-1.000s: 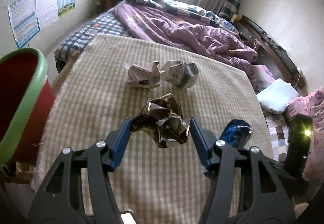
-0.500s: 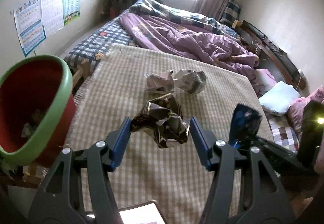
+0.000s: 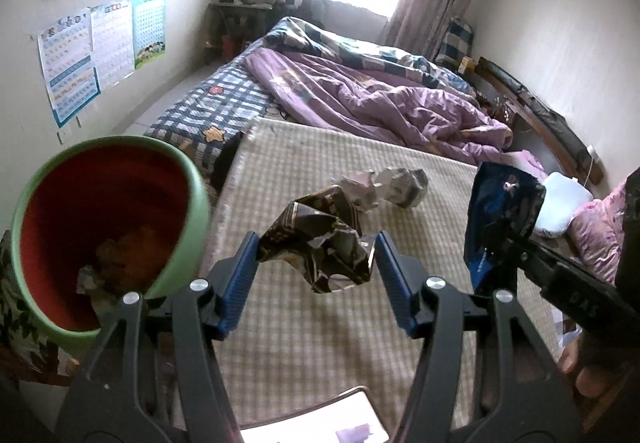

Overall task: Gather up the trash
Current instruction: 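Carry the foil wrapper over the bucket with the left tool while the right tool carries the blue wrapper there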

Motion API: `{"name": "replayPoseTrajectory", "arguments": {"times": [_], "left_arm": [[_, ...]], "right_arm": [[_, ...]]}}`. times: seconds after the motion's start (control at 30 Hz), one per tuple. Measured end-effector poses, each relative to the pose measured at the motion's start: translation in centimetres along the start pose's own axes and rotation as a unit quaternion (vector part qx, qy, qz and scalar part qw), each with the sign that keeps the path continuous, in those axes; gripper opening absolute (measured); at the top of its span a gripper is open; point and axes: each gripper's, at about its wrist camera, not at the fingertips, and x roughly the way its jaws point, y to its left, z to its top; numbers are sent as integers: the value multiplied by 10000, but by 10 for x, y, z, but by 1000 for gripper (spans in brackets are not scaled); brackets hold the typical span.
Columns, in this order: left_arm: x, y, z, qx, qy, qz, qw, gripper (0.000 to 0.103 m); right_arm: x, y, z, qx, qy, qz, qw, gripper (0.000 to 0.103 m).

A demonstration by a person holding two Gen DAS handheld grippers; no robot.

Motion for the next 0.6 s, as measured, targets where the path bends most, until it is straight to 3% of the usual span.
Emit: {"name": "replayPoseTrajectory", "arguments": {"times": [0.6], "left_arm": [[-22, 79, 7, -157, -127, 244, 9995, 57]], "right_arm": [[43, 94, 1, -413, 60, 344, 9985, 23]]}}
